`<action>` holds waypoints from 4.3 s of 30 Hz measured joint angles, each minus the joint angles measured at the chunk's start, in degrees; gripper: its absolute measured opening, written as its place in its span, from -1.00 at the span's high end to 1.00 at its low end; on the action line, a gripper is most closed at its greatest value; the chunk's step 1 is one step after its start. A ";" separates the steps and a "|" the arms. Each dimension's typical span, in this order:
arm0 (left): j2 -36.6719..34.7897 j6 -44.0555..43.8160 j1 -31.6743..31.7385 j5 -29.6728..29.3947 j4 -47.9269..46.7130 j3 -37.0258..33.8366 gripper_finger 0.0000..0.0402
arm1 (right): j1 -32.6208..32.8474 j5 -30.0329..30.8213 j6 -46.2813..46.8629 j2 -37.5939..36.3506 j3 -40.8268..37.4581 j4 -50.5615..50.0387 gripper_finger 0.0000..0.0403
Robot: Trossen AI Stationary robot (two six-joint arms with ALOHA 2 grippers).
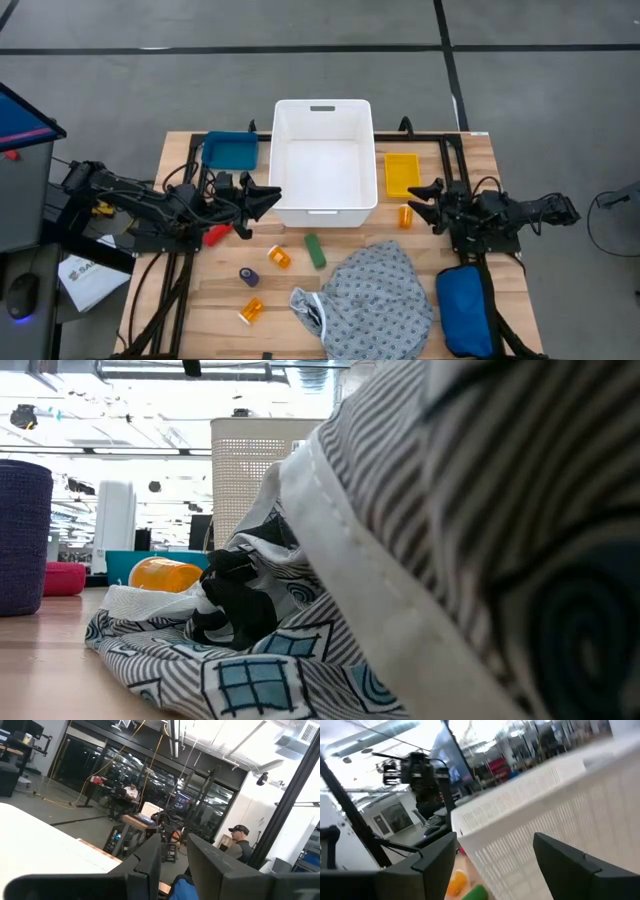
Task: Pick & place medical supplies in basket/bin
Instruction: Put the top orange pill bottle into the yellow bin
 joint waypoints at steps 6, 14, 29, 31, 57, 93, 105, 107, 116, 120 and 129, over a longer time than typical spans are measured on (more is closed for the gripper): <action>-0.12 0.02 0.64 1.61 -0.02 0.00 0.57 | -0.54 -0.29 9.42 0.02 0.00 -4.07 -0.29; -2.71 5.23 2.86 9.07 1.69 -0.02 0.55 | -0.80 -0.07 8.67 0.00 0.02 8.16 -0.29; -10.01 13.40 3.02 6.60 6.08 -0.02 0.50 | -1.38 -0.04 5.65 0.01 0.11 23.25 -0.29; -10.74 14.10 3.02 6.62 6.51 -0.02 0.41 | -1.44 0.02 6.14 0.02 0.14 23.88 -0.29; -14.45 26.47 1.65 -1.89 -51.68 30.00 -0.29 | 11.22 0.20 12.81 44.23 63.73 -64.05 -0.29; -10.54 11.63 -2.29 2.52 -77.41 42.25 -0.36 | 3.43 -3.40 76.41 78.16 60.02 -83.13 -0.29; -10.54 11.63 -2.29 4.50 -77.04 42.25 -0.37 | -3.39 -8.78 72.69 75.47 48.42 -71.36 -0.29; -10.40 11.63 -2.29 4.58 -76.99 42.25 -0.37 | -4.56 -9.35 71.90 76.61 46.80 -69.46 -0.29; -10.00 11.63 -2.31 4.61 -74.69 42.25 -0.37 | -7.22 -9.60 69.39 80.93 44.70 -63.49 -0.29; -9.29 11.63 -2.29 4.60 -73.80 42.25 -0.37 | -8.00 -10.16 68.85 82.98 44.78 -62.86 -0.29; -7.09 11.45 -2.32 5.14 -73.02 42.25 -0.36 | -9.57 -9.90 67.77 83.54 42.06 -60.06 -0.29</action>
